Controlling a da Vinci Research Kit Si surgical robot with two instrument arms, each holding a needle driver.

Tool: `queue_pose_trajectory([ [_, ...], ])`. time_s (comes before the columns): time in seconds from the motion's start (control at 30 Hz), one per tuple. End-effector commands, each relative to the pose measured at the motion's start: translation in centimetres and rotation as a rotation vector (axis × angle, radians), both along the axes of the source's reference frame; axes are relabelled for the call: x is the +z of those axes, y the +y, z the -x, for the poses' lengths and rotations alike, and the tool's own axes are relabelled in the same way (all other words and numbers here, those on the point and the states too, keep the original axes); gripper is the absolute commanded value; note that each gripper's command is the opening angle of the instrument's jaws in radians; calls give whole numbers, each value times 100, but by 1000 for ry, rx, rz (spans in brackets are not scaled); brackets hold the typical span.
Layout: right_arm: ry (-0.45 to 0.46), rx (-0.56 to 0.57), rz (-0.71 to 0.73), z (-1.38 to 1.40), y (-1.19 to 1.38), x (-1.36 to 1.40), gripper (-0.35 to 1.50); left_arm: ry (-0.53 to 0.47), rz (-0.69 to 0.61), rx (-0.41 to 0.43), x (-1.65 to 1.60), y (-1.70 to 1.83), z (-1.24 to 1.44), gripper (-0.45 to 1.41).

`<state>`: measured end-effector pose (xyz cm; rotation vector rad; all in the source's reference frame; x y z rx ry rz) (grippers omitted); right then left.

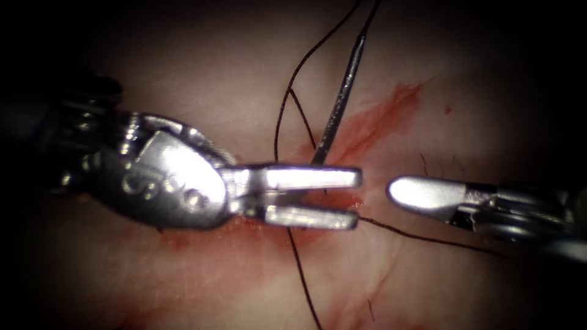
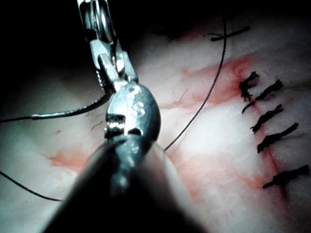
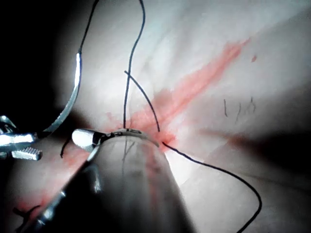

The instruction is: Wound Closure

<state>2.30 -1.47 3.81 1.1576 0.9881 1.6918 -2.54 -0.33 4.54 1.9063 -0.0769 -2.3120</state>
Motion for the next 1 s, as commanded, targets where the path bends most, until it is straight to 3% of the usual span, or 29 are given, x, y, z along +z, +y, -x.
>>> queue_pose_trajectory([
  [0.03,5,0,9,-8,2,5,116,11,-1,26,9,-3,6,-45],
  [0.33,17,27,18,-10,11,17,116,23,20,119,27,-27,22,-45],
  [0.83,15,95,-19,-19,18,27,116,14,-16,130,10,-37,42,-45],
  [1.0,10,113,-15,-20,21,29,106,15,-20,128,10,-37,42,-45],
])
